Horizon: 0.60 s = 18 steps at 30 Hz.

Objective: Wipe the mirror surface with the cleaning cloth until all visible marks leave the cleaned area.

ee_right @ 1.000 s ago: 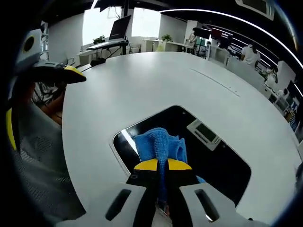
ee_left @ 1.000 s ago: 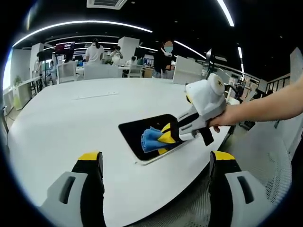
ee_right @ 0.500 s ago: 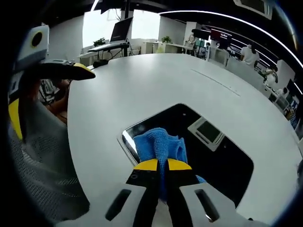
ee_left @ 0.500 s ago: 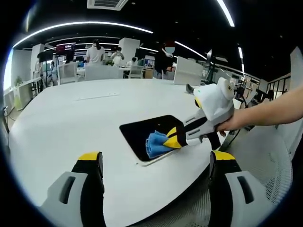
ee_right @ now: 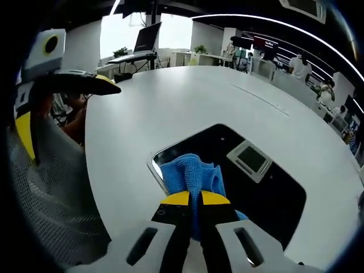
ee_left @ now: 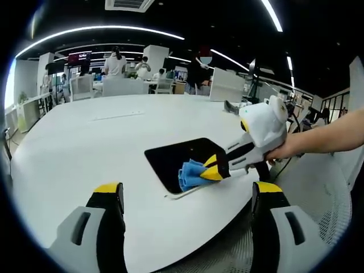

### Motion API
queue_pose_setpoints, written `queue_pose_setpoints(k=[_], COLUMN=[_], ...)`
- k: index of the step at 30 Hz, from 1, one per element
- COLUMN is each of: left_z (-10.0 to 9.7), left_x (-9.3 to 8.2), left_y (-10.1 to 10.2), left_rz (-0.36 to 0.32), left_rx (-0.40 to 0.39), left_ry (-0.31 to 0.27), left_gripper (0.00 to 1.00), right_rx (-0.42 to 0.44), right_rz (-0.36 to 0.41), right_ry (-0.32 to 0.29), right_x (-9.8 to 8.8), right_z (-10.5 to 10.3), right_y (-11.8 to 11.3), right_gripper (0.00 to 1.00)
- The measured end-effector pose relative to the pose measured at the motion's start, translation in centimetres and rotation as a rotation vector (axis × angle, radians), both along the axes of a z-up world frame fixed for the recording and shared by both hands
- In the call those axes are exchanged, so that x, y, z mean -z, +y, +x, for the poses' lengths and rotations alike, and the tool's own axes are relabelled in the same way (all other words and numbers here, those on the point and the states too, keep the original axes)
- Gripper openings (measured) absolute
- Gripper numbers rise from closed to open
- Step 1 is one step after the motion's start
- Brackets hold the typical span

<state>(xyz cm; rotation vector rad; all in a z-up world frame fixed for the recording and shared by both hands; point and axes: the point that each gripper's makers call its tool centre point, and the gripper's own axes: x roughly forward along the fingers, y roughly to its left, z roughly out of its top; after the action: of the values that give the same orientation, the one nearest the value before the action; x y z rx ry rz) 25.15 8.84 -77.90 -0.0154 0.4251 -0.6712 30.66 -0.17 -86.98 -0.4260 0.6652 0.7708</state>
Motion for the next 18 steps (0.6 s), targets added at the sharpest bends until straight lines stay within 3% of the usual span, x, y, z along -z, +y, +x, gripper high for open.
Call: queue_pose_setpoints(k=[9, 15, 18], left_z=[-0.11, -0.13, -0.12], left_x=[0.18, 0.29, 0.33], left_y=[-0.16, -0.15, -0.11], left_rz=[0.008, 0.012, 0.015], left_rx=[0.009, 0.011, 0.009], left_ry=[0.008, 0.015, 0.015], left_gripper=[0.92, 0.92, 0.92], right_rx=[-0.006, -0.088, -0.083], right_rz=[0.002, -0.060, -0.050], right_ry=[0.023, -0.036, -0.031], right_x=[-0.19, -0.40, -0.56], right_z=[0.13, 0.01, -0.03], right_y=[0.00, 0.16, 0.06], right_gripper=[0.00, 0.00, 0.00])
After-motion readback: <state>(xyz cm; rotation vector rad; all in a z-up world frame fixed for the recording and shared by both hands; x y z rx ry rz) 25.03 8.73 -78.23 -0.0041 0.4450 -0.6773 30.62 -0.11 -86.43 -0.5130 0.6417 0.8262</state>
